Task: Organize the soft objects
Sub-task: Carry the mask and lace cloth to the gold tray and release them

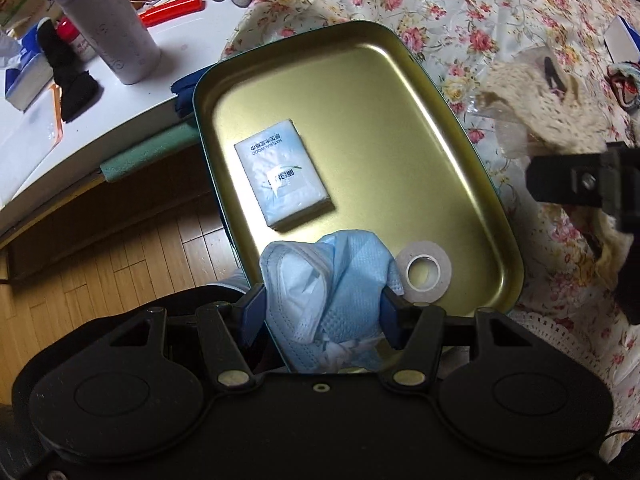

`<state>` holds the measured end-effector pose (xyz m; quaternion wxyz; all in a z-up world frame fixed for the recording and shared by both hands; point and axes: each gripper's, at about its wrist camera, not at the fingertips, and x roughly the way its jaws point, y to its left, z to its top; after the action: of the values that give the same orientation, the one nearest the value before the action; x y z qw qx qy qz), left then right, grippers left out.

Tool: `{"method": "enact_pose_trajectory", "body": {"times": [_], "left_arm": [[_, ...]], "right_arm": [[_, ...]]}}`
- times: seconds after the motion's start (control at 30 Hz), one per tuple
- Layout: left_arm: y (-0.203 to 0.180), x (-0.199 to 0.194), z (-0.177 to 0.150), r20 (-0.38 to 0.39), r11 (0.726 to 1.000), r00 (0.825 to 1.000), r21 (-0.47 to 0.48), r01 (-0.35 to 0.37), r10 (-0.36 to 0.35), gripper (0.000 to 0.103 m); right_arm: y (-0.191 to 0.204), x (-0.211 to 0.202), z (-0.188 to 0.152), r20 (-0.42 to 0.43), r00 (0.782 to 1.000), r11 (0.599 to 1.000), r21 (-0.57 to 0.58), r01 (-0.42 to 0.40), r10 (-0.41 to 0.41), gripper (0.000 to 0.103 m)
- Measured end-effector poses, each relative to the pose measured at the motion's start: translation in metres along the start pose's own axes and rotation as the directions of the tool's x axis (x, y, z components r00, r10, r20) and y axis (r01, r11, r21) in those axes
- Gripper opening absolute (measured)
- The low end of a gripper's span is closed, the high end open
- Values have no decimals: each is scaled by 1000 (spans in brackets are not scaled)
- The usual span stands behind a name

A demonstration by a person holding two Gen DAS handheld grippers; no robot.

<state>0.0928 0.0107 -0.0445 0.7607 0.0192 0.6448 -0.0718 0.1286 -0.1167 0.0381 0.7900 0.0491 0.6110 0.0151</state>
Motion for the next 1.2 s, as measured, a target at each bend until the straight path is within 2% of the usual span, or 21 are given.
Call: {"method": "enact_pose_trajectory", "body": {"times": [0.17, 0.37, 0.43, 0.5, 0.6, 1.2], "left_arm": [[-1, 1, 0, 29, 999, 999, -29, -31, 32, 55], [-2, 4, 0, 21, 999, 1000, -46, -21, 22, 55], [-3, 4, 0, 22, 999, 1000, -45, -21, 23, 58], [-4, 3, -1, 31, 999, 999, -42, -25, 27, 67], [-5, -1, -3, 43, 999, 998, -37, -39, 41, 70], [-9, -17, -16, 32, 999, 999, -38, -25, 26, 71]], "right_arm": [[0, 9, 11, -6, 1000, 1000, 11, -1, 1, 38], [1, 17, 21, -12, 1000, 1000, 23, -3, 3, 39], [3, 19, 23, -9, 1000, 1000, 24, -2, 3, 43], [4, 20, 24, -2, 1000, 1000, 24, -1, 1, 45], [4, 20, 25, 1, 1000, 1000, 24, -8, 7, 45], [-2, -5, 9, 34, 999, 999, 29, 17, -18, 45]]}}
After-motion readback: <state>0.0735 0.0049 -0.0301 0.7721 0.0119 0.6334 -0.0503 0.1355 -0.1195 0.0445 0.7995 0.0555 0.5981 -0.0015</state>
